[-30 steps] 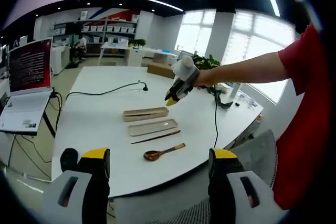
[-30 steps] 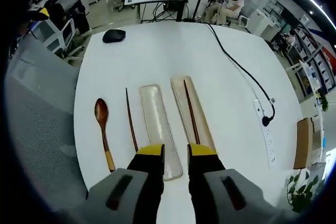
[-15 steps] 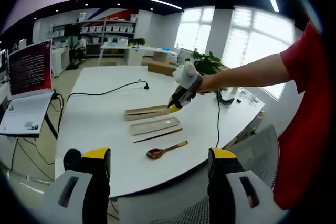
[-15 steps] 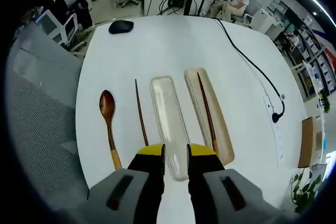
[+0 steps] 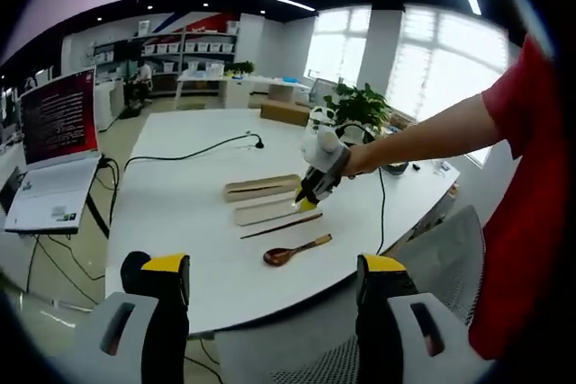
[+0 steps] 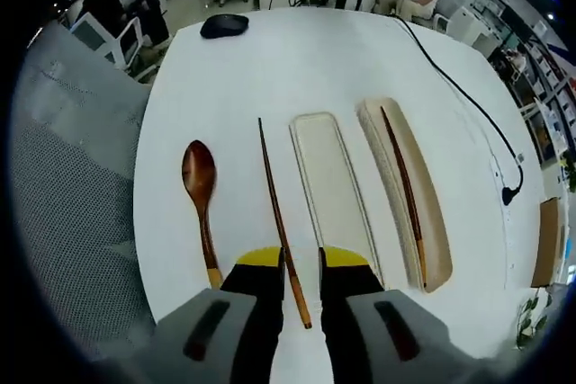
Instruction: Arrange the utensils inside the cutlery case until each visible utensil rests in its matching compartment.
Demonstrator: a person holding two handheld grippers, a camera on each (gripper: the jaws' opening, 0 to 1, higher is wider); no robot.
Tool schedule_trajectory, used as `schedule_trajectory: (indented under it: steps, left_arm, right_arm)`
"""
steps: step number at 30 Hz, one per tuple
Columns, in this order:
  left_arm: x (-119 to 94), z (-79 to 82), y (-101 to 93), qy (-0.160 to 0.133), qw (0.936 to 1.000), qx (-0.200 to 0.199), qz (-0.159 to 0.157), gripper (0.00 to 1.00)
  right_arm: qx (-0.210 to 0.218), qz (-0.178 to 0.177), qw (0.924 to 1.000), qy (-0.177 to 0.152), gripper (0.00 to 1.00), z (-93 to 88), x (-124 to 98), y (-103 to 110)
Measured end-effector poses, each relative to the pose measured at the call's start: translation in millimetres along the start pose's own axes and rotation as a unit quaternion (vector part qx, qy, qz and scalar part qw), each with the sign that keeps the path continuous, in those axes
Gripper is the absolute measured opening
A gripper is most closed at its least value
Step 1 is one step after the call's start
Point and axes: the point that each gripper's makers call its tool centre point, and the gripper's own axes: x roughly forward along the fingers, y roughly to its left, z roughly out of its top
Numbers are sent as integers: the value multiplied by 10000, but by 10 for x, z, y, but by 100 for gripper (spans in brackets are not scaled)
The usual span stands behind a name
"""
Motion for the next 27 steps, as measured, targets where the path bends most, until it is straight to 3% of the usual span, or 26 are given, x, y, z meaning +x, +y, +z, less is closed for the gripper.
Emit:
schedule_trajectory:
  steps: [6, 7, 11, 27]
  left_arm:
    - [15, -37, 11, 28, 10000, -72, 26, 78]
    - [20, -43, 7, 33, 10000, -67, 21, 78]
    - [52, -76, 24, 72, 9999, -108, 18, 78]
    - [52, -93, 120, 55, 9996, -257, 136, 78]
  right_arm:
    - [-69, 69, 9999, 71, 11, -32, 123, 78]
    - [-112, 131, 9998, 114, 6, -8, 156, 121]
    - [-84, 118, 9998, 147, 10, 13, 210, 105]
    - [-224, 231, 9989, 344, 8, -44, 296, 117]
